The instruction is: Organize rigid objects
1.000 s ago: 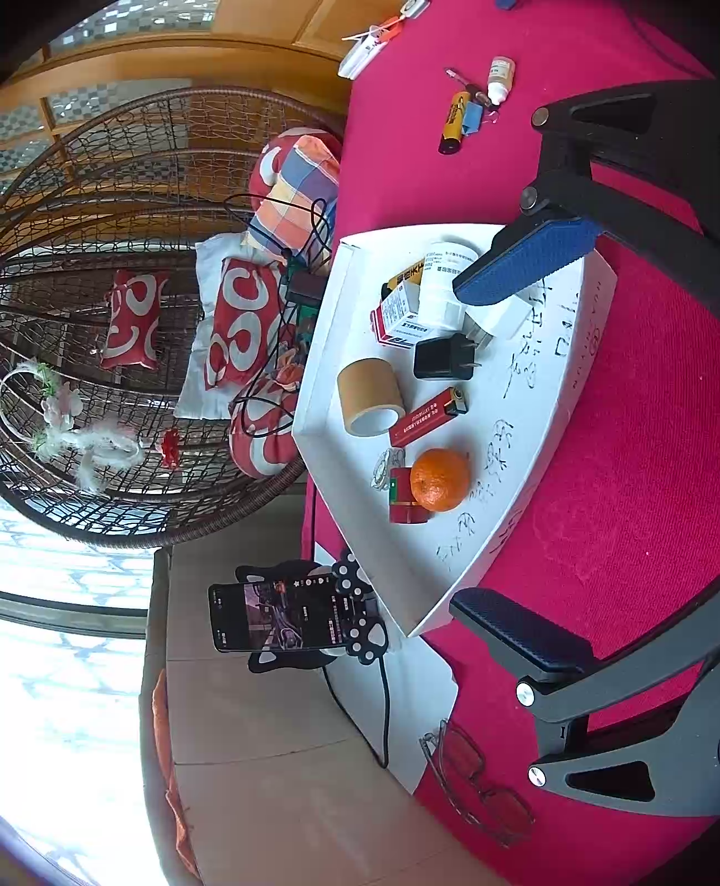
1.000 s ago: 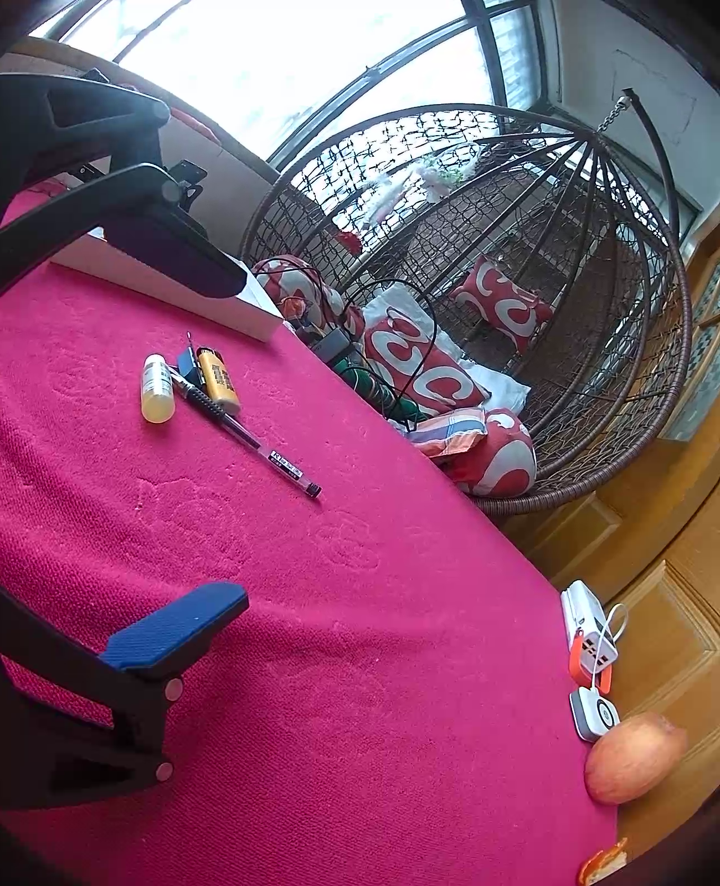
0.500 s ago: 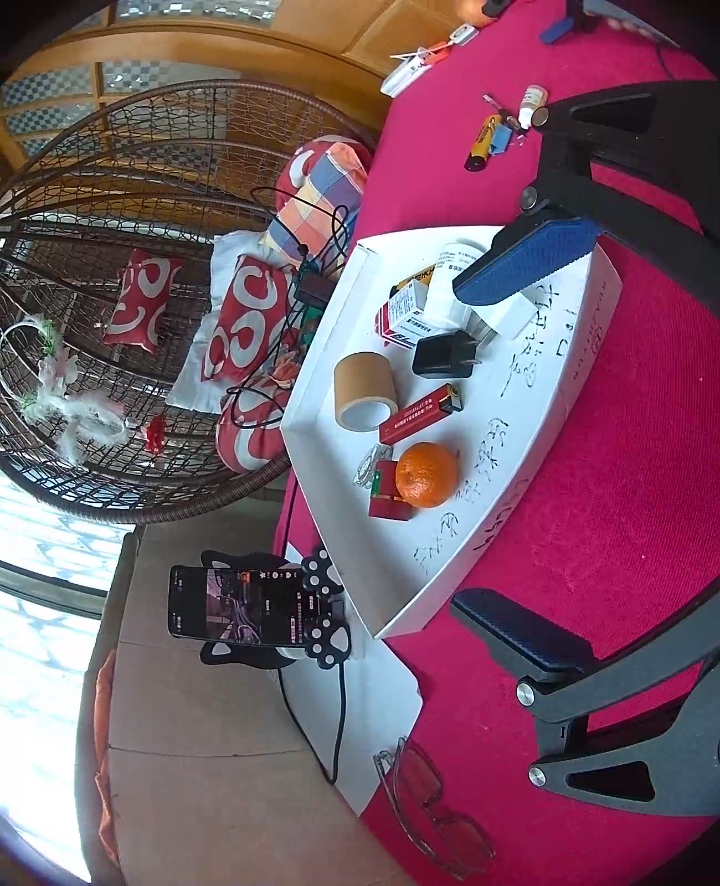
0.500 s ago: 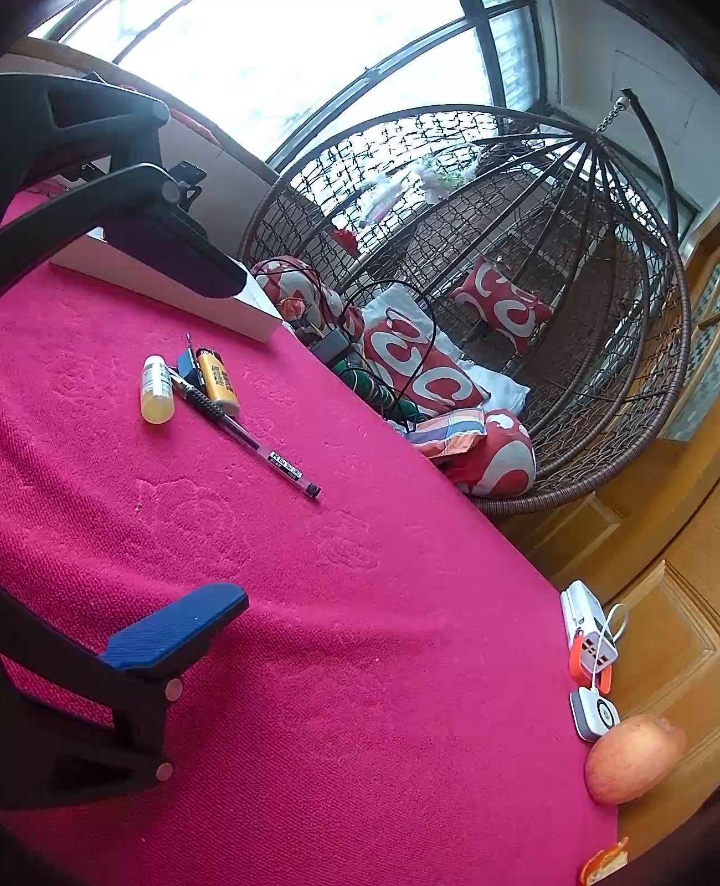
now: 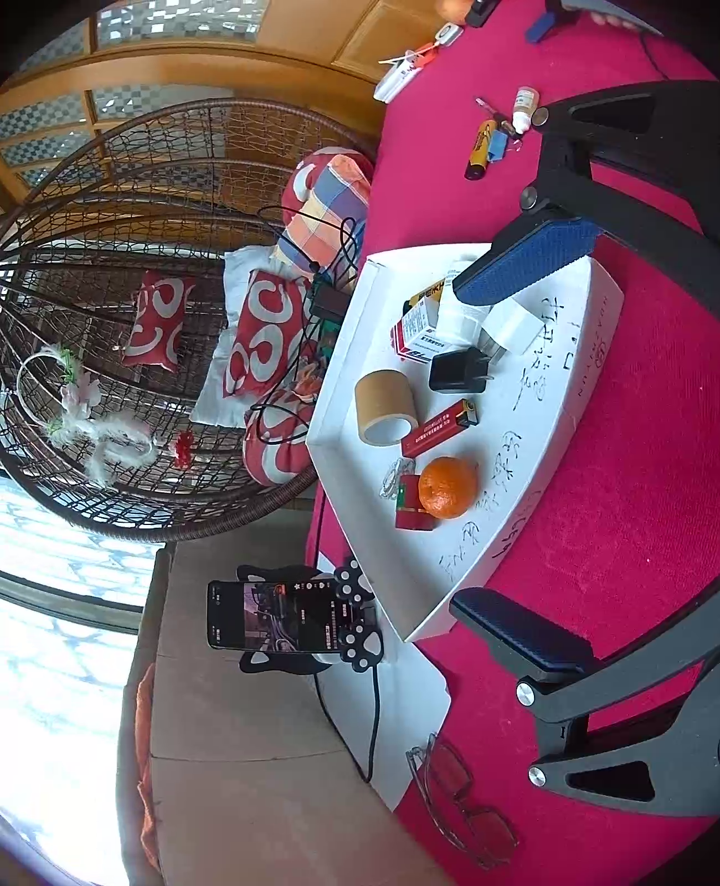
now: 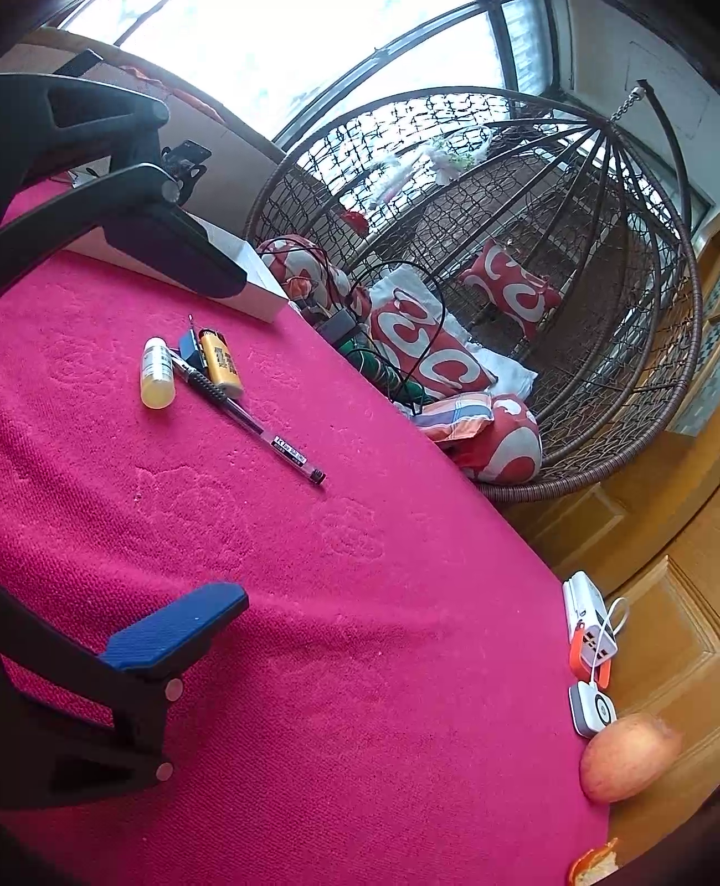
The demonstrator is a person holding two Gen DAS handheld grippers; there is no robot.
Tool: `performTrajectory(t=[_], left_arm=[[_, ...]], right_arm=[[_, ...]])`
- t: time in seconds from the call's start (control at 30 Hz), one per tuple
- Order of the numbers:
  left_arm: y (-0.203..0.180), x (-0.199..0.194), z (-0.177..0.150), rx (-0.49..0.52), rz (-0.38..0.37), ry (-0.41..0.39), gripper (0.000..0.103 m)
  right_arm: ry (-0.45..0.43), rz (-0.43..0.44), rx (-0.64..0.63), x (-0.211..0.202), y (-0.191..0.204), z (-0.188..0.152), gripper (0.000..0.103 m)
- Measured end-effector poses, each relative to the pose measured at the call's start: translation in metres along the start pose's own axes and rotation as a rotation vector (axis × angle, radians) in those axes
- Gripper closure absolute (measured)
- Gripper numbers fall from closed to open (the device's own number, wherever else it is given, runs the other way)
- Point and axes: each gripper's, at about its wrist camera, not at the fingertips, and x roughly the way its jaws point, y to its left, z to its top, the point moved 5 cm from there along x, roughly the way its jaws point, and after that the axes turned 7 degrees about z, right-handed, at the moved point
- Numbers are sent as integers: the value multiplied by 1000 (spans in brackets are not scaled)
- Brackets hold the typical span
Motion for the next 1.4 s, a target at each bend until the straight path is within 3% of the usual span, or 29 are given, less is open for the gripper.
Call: performTrajectory(t=[0.33,1.03,1.4], left_arm=[[-12,-10,1,63,-12,-58,0],[-12,-6,0,68,3,-36,0],[-18,2,-2,105,55,-7,0]], right_arm=[[-6,-13,2,0,-1,0,0],[-34,16,17,-3,-1,0,0],[-68,65,36,-9,-2,1,0]])
